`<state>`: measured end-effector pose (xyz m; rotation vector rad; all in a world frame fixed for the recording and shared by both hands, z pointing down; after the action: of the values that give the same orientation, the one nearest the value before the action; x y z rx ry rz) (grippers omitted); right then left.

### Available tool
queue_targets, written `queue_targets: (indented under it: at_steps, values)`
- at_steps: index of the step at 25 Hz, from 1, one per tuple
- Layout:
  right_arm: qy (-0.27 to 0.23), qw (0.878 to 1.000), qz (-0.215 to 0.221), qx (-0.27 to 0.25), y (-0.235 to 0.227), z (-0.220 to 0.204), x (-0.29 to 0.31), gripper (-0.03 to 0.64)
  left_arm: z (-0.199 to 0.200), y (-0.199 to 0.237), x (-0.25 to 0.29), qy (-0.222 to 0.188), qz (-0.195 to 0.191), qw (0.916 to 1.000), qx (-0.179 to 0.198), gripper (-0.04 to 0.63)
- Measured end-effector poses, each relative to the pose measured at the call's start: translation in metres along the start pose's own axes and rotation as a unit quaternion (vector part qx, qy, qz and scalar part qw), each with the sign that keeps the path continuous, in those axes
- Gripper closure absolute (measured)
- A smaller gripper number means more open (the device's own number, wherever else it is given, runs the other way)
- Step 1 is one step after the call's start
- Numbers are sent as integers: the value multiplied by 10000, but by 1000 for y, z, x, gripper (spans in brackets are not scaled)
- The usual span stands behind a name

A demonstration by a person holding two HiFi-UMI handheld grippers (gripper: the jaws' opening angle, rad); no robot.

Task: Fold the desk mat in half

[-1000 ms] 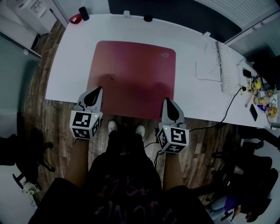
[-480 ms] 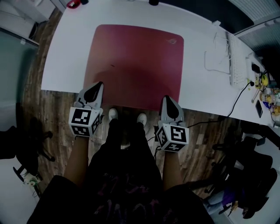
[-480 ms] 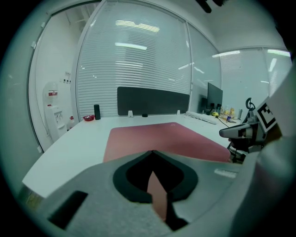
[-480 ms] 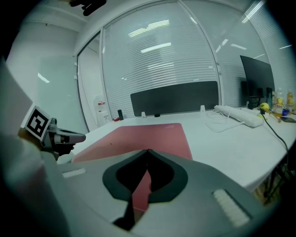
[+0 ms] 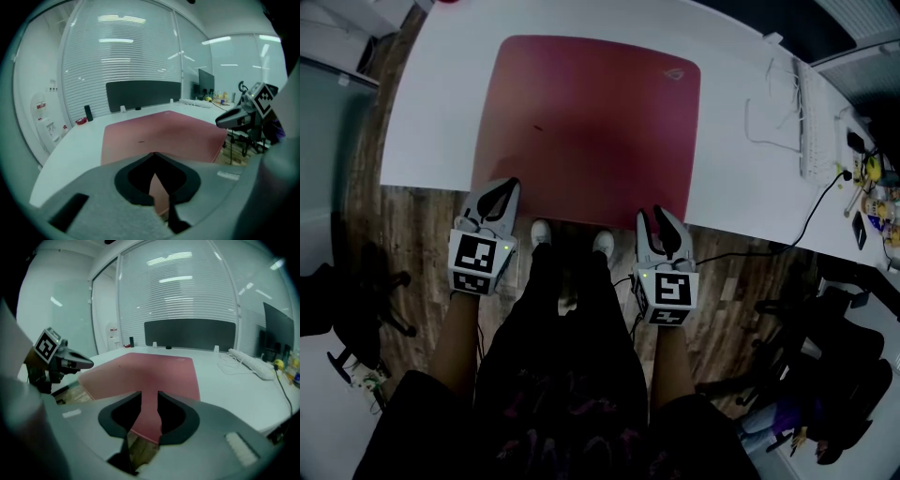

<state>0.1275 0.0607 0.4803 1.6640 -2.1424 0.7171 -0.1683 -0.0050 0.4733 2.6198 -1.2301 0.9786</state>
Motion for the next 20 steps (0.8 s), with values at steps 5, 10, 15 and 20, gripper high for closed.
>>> queue_targets:
  at_steps: [5,10,15,20]
  values:
    - [526,9857,376,-1558,14,-5,7,381,-2,-14,-1,344,-584,9811,1812,504]
    - [886,9647,545,-2418,25,-14,14,321,-7,-24,2,624,-1003,9537,2767,393]
    - [1085,9489,606,-2902,31,-21,20,291,-13,-35,5,926,-1426,9295,3274,302]
    - [1251,9364,488,-3243,31,-23,26,282,-24,-42,13,1171,-1424,9088,3743,281]
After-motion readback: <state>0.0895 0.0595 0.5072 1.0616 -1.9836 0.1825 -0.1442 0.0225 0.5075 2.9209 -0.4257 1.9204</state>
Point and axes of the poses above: the fingertips, and each gripper's own axes: x forward along the fingers, y to its left, z out of its top, the point moved 10 cm from there along -x, backward along the fingers, and after that the axes turned 9 degrees about x, right-handed, at the moved point
